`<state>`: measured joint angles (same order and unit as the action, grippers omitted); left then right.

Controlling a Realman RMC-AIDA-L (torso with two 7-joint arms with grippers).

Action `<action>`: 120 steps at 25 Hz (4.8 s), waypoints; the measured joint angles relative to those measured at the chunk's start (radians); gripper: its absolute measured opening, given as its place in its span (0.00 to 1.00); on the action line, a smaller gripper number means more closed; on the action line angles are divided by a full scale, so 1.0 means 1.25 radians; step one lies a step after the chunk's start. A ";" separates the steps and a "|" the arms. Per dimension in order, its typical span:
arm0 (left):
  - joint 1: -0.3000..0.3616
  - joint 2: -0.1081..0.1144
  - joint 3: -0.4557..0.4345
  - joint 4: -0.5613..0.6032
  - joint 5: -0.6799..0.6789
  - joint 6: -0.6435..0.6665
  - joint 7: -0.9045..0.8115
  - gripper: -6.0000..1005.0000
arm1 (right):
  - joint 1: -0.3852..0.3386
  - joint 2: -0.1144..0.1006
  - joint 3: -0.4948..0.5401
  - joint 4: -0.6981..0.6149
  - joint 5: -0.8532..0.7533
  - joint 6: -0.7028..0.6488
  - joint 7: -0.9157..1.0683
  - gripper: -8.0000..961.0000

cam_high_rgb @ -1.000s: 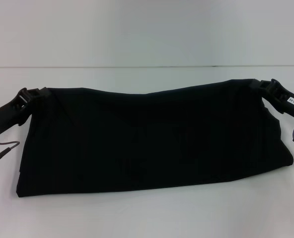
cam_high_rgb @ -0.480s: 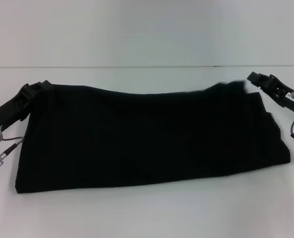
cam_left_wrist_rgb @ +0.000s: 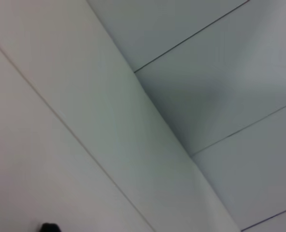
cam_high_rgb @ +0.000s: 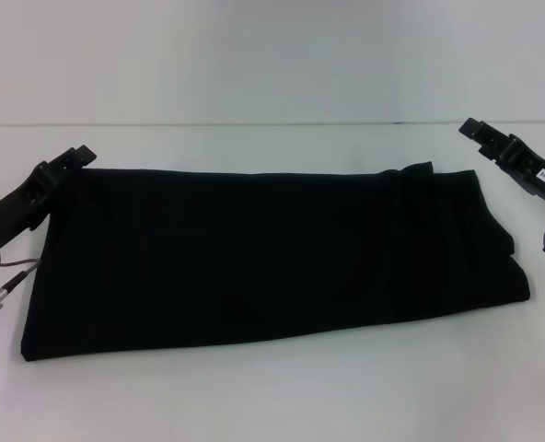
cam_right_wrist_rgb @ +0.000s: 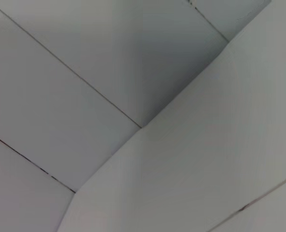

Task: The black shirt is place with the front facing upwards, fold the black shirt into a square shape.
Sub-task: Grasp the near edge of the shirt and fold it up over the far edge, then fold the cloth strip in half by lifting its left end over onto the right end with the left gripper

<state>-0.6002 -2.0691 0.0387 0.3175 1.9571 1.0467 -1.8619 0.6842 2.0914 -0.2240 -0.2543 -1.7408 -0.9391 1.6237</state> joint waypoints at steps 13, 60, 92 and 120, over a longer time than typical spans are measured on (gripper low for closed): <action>0.029 0.025 0.030 0.002 0.000 -0.042 -0.017 0.83 | -0.029 -0.001 -0.005 -0.001 -0.002 -0.074 -0.032 0.91; 0.278 0.082 0.139 0.187 0.252 0.434 -0.434 0.87 | -0.058 0.005 -0.319 -0.107 -0.178 -0.301 -0.485 0.99; 0.202 0.083 0.149 0.135 0.257 0.335 -0.477 0.76 | -0.047 0.006 -0.320 -0.085 -0.167 -0.301 -0.490 0.98; 0.153 0.094 0.253 0.165 0.271 0.328 -0.534 0.26 | -0.045 0.006 -0.319 -0.077 -0.156 -0.308 -0.490 0.98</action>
<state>-0.4094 -1.9520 0.3548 0.5244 2.2959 1.4563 -2.5292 0.6285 2.0984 -0.6228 -0.3501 -1.9358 -1.3239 1.0108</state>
